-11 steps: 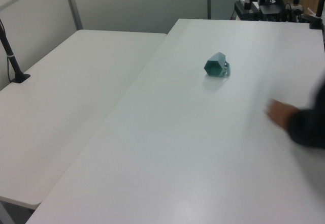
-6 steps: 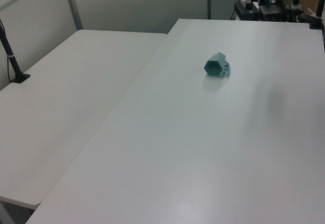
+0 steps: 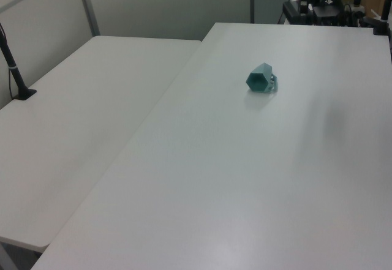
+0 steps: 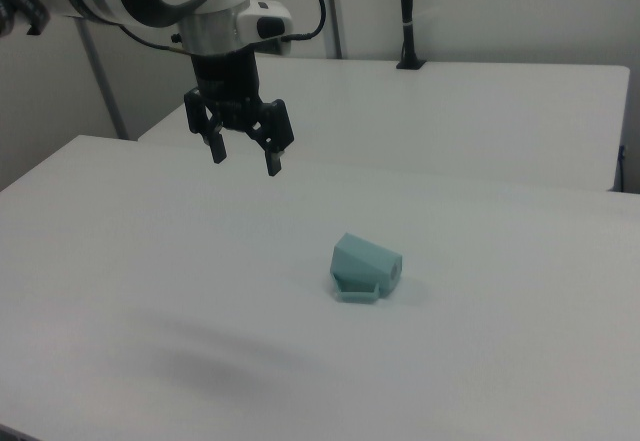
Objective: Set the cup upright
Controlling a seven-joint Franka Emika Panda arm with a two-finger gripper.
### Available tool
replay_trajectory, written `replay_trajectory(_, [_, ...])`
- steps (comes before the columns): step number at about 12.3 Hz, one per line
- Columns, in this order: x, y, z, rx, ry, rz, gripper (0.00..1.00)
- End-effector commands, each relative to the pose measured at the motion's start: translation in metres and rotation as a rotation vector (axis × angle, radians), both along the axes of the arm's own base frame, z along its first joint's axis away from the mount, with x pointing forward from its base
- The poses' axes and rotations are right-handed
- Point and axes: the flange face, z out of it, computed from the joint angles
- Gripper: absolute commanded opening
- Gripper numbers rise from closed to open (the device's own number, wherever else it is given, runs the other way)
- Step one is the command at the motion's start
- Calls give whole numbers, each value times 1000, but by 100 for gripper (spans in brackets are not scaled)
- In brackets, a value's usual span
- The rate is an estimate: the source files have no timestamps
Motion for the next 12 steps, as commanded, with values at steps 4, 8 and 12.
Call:
replay_trajectory(4, [43, 13, 7, 18, -25, -43, 100])
replay_trajectory(8, [59, 25, -9, -59, -62, -50, 100])
replay_trajectory(12, [68, 58, -37, -266, -96, 2, 100])
